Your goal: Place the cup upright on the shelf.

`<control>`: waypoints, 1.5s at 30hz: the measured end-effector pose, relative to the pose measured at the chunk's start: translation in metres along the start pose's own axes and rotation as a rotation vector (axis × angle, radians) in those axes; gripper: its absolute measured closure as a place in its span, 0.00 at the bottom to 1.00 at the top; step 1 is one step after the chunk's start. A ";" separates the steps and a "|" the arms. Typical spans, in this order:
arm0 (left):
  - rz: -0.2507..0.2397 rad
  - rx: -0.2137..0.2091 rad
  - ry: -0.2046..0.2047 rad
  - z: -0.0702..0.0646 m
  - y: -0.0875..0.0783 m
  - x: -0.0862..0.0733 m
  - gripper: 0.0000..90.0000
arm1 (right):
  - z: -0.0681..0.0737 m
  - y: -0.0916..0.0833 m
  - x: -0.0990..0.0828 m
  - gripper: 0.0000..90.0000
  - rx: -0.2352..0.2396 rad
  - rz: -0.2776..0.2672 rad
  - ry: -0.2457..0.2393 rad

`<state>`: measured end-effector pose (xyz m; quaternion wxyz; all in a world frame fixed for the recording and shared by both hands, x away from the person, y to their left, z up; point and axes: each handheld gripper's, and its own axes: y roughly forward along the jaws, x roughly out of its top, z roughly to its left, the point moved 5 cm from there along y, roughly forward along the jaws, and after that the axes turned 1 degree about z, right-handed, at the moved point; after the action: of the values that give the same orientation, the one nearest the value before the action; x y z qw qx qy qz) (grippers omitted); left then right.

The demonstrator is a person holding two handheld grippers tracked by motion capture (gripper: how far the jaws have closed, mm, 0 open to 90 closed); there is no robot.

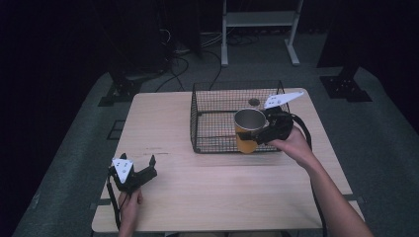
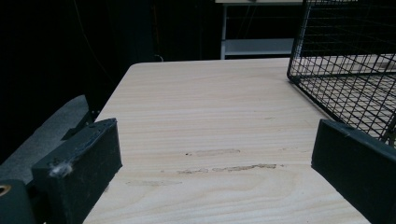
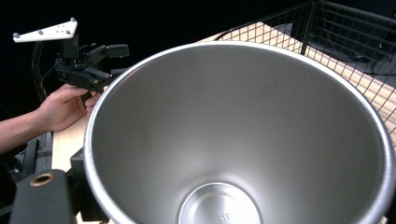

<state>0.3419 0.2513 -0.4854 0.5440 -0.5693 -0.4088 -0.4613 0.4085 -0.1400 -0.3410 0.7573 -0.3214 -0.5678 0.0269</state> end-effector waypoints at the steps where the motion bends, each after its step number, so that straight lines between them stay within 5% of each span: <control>1: 0.000 0.000 0.000 0.000 0.000 0.000 0.01 | -0.001 0.000 0.002 0.15 0.001 -0.002 -0.001; 26: 0.001 0.000 -0.002 0.000 0.000 0.000 0.01 | -0.034 0.017 0.044 0.15 -0.014 0.046 0.025; 45: -0.001 -0.001 -0.005 0.000 0.000 0.000 0.01 | -0.056 0.037 0.060 0.15 -0.035 0.073 0.054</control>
<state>0.3422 0.2517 -0.4853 0.5427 -0.5705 -0.4102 -0.4601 0.4904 -0.1119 -0.3182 0.7652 -0.3556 -0.5354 0.0360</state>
